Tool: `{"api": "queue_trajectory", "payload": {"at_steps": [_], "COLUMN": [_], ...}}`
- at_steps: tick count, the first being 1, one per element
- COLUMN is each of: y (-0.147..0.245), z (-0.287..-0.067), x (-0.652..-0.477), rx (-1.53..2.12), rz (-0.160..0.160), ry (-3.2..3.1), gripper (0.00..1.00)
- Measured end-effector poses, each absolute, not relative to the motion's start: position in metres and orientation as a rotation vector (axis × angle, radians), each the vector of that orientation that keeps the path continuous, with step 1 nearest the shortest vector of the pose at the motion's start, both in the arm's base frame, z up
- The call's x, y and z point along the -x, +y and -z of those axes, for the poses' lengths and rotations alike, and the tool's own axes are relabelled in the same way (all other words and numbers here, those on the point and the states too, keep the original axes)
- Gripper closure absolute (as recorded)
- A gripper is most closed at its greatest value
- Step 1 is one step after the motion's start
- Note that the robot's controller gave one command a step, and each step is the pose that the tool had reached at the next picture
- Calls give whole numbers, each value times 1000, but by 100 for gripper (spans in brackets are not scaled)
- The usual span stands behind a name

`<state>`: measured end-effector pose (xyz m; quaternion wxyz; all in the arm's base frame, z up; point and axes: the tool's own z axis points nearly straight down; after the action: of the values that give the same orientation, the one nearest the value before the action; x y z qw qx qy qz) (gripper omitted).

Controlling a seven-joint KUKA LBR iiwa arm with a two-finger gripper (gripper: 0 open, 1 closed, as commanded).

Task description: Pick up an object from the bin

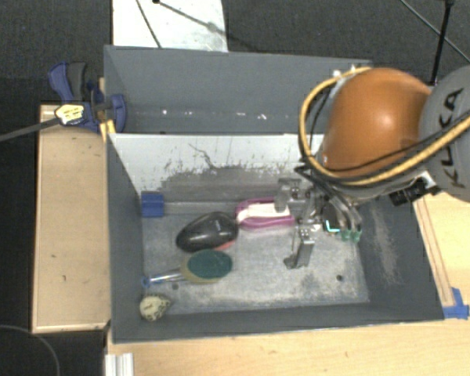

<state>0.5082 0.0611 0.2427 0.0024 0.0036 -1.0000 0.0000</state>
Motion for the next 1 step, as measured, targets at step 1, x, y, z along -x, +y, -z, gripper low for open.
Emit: {"api": "queue_trajectory", "payload": {"at_steps": [1], "y": [130], "z": [-185], "x": [-510], "rx": [38], "rz": [4], "ry": [-3137], "gripper": [0]}}
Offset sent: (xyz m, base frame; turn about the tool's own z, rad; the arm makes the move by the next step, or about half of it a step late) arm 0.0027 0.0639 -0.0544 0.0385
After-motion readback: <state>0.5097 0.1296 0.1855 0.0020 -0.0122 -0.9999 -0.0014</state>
